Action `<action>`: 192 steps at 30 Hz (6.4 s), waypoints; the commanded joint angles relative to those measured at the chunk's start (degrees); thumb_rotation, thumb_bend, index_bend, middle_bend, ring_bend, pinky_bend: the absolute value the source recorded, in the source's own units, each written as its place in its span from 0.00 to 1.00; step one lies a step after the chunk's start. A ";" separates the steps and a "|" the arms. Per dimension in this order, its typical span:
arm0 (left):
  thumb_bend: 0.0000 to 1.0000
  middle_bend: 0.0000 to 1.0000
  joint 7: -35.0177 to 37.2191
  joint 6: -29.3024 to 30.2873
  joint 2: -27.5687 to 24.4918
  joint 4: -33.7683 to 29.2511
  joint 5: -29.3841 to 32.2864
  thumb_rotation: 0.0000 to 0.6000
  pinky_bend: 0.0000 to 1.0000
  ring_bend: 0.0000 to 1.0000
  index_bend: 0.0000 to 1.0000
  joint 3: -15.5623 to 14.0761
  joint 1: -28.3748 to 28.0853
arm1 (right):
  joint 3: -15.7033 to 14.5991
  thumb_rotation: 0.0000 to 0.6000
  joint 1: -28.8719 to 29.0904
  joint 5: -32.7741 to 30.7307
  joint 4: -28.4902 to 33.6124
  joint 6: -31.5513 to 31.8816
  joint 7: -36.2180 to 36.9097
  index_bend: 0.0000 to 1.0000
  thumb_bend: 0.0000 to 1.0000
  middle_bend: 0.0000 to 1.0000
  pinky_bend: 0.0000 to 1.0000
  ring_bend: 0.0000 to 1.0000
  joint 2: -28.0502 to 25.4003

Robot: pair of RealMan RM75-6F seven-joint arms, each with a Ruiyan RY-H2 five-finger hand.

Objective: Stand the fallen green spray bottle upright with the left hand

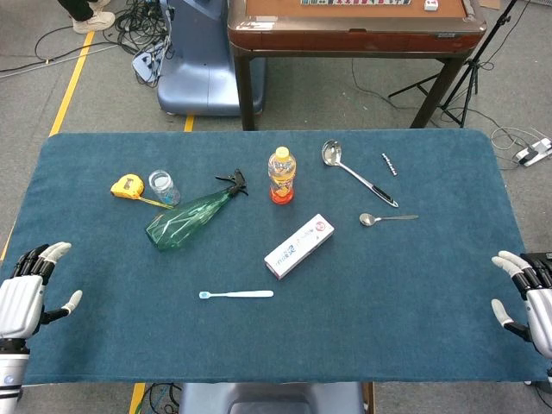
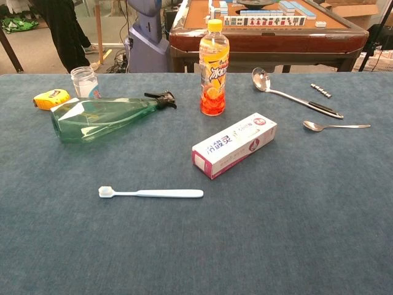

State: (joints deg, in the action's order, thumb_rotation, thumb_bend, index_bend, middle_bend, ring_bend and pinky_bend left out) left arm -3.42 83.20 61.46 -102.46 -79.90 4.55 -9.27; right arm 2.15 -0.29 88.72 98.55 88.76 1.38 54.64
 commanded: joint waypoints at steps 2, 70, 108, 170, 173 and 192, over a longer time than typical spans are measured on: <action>0.30 0.15 -0.07 -0.24 0.05 0.09 0.15 1.00 0.07 0.09 0.15 -0.06 0.09 | 0.05 1.00 0.00 0.05 -0.16 0.09 0.07 0.22 0.33 0.21 0.14 0.12 0.07; 0.23 0.06 -29.14 -28.52 22.47 16.92 50.47 1.00 0.06 0.07 0.01 8.33 -39.64 | 0.83 1.00 -0.44 -1.44 -0.28 0.83 0.63 0.22 0.33 0.20 0.14 0.12 -1.53; 0.23 0.07 -11.97 -40.06 -1.15 7.26 25.92 1.00 0.02 0.01 0.09 -1.81 -31.26 | 0.59 1.00 -0.53 -0.32 3.17 1.25 -3.03 0.22 0.33 0.20 0.14 0.12 -1.70; 0.23 0.29 -38.08 -28.86 14.49 3.59 51.74 0.64 0.00 0.06 0.26 -5.02 -50.45 | 0.57 1.00 -0.94 -1.54 0.54 0.55 0.24 0.22 0.33 0.20 0.14 0.12 -1.37; 0.23 0.29 -37.71 -27.37 15.72 4.50 50.70 0.89 0.00 0.06 0.25 -4.91 -49.83 | 0.59 1.00 -0.90 -1.56 0.49 0.48 0.28 0.22 0.33 0.20 0.14 0.12 -1.38; 0.23 0.33 -43.69 -22.83 23.33 12.16 48.70 0.98 0.00 0.11 0.31 -5.48 -48.73 | 0.49 1.00 -1.28 -1.86 -0.27 0.65 1.24 0.22 0.33 0.20 0.14 0.12 -1.22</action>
State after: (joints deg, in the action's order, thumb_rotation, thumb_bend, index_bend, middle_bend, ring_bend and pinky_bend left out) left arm -46.50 59.98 84.38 -90.56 -31.26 -0.80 -58.05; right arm 2.64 -1.56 86.86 98.28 89.41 2.63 53.42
